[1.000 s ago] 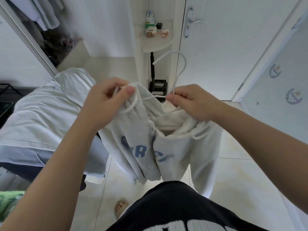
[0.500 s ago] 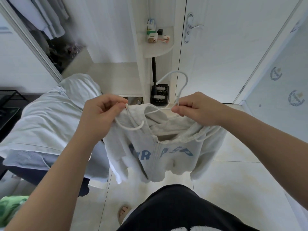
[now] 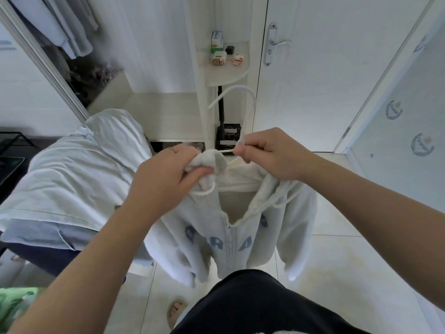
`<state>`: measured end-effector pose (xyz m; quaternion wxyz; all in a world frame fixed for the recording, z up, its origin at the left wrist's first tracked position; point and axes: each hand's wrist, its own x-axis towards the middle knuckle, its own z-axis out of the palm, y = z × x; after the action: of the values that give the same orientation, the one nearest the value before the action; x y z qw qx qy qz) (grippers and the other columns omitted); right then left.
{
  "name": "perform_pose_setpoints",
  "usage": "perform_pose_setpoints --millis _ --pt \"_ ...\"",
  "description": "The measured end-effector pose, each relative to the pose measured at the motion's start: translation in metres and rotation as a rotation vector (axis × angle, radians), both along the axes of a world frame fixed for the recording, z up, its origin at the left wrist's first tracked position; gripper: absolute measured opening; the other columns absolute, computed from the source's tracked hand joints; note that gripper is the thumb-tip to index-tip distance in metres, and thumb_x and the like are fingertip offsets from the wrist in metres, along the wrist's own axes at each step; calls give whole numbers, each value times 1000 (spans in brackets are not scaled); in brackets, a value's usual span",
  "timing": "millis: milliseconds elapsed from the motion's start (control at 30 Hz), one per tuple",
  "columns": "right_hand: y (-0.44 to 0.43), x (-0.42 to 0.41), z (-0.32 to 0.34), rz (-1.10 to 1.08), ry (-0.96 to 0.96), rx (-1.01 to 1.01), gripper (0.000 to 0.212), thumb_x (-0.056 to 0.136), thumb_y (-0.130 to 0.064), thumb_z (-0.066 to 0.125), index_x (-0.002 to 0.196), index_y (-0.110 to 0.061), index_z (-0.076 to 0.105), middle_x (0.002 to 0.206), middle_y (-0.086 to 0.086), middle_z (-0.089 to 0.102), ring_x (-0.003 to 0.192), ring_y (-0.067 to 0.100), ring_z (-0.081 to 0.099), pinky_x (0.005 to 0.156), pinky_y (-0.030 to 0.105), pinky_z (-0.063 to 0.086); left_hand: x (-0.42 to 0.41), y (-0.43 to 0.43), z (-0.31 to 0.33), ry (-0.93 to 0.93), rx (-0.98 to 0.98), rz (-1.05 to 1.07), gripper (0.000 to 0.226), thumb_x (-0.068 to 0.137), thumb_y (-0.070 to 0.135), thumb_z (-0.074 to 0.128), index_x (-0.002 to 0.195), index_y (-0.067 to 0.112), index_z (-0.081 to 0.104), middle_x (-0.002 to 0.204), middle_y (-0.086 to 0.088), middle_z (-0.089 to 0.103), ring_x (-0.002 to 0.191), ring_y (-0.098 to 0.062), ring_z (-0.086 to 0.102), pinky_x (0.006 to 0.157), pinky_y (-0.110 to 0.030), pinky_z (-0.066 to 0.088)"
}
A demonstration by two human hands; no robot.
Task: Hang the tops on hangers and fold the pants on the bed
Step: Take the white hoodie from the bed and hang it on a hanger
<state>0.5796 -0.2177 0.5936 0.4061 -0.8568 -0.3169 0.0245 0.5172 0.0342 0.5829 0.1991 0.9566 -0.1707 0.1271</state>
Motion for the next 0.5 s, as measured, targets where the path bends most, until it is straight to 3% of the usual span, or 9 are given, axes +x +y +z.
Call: perform_pose_setpoints --millis 100,200,267,333,400,467,500 --pt "2 5 5 -28 -34 -13 32 96 -44 60 76 -19 65 58 -10 54 52 4 45 53 14 35 7 2 -1 -74 -127 21 42 94 58 44 85 22 64 69 9 59 65 -14 55 60 -39 46" --pt "-15 8 3 -60 -217 0 27 97 -45 56 107 -22 65 91 -11 63 81 -1 58 74 12 41 13 14 6 -75 -320 47 26 92 49 57 80 28 67 64 8 60 60 -10 55 58 -36 46" --pt "-38 8 -5 -76 -229 0 47 95 -52 56 134 -26 52 123 -9 57 114 3 55 97 21 42 14 26 14 -105 -396 54 19 93 39 63 74 39 65 64 13 60 57 -4 53 55 -22 41" --pt "-63 5 -18 -94 -140 -2 63 91 -50 63 146 -31 39 139 -11 50 128 6 50 105 30 41 15 39 23 -141 -427 70 25 94 34 64 70 40 61 65 12 58 55 -1 49 52 -18 35" --pt "-77 3 -27 -127 -89 0 63 92 -36 69 145 -40 36 126 -15 59 110 6 60 93 30 49 17 48 30 -158 -448 62 30 95 30 65 69 44 60 64 14 57 56 1 48 53 -15 34" --pt "-77 6 -26 -192 -106 28 58 95 -23 66 140 -49 39 91 -18 64 77 8 61 71 23 48 19 47 32 -145 -415 44 33 96 27 67 72 49 61 66 15 59 59 -1 51 55 -15 35" --pt "-73 8 -22 -209 -121 43 55 96 -19 63 138 -48 43 82 -17 63 70 8 58 66 19 45 21 44 32 -130 -376 30 26 96 29 66 75 45 64 68 12 60 60 -4 53 55 -18 37"
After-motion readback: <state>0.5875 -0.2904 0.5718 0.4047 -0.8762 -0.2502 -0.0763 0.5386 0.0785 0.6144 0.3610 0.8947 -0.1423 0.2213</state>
